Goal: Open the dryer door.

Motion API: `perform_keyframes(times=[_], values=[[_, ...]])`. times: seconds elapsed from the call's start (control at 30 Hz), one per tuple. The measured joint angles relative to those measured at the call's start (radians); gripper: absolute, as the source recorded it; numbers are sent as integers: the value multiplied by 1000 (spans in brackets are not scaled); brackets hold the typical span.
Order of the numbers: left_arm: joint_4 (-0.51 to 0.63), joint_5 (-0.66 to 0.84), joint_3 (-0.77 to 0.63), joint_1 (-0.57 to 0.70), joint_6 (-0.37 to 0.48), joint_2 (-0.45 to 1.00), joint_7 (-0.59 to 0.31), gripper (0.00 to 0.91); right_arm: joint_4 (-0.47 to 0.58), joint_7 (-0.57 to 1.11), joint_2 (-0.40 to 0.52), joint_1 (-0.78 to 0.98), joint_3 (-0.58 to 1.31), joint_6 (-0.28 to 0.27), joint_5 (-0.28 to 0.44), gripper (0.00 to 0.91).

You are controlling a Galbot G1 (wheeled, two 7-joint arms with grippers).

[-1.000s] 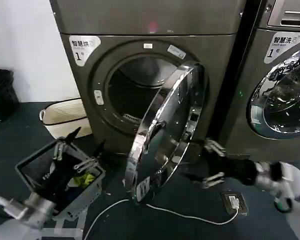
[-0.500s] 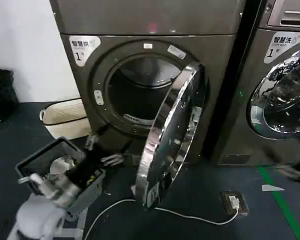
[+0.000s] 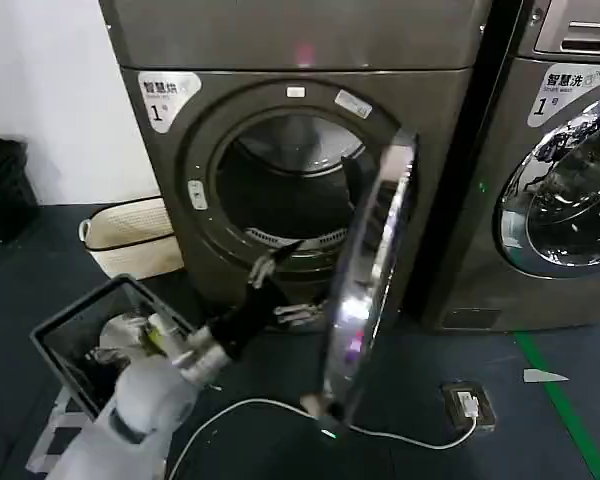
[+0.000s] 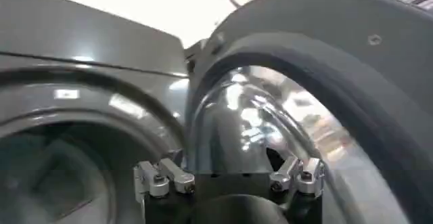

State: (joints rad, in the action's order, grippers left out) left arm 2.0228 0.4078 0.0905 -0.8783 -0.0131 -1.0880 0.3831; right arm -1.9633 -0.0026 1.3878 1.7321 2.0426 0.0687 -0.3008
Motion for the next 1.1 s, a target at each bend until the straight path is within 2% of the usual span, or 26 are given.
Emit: perform_keyframes(times=[0.17, 0.27, 0.4, 0.67, 0.83, 1.1], values=[[-48, -2, -99, 94, 2, -30, -1, 907, 63, 1, 21, 3, 117, -13, 8, 907], [-83, -4, -155, 146, 5, -54, -1, 907, 106, -12, 27, 17, 179, 1, 19, 907], [-132, -2, -224, 210, 6, -96, -1, 907, 161, 15, 23, 40, 253, 9, -11, 907], [-235, 3, -346, 330, 5, -197, -1, 907, 248, 101, 14, 69, 360, -33, -23, 907], [-295, 1, -411, 404, 5, -257, 0, 907, 272, 126, 18, 74, 404, -44, -27, 907], [-398, -10, -484, 496, 15, -350, 8, 907, 265, 131, 35, 86, 452, -34, -28, 907]])
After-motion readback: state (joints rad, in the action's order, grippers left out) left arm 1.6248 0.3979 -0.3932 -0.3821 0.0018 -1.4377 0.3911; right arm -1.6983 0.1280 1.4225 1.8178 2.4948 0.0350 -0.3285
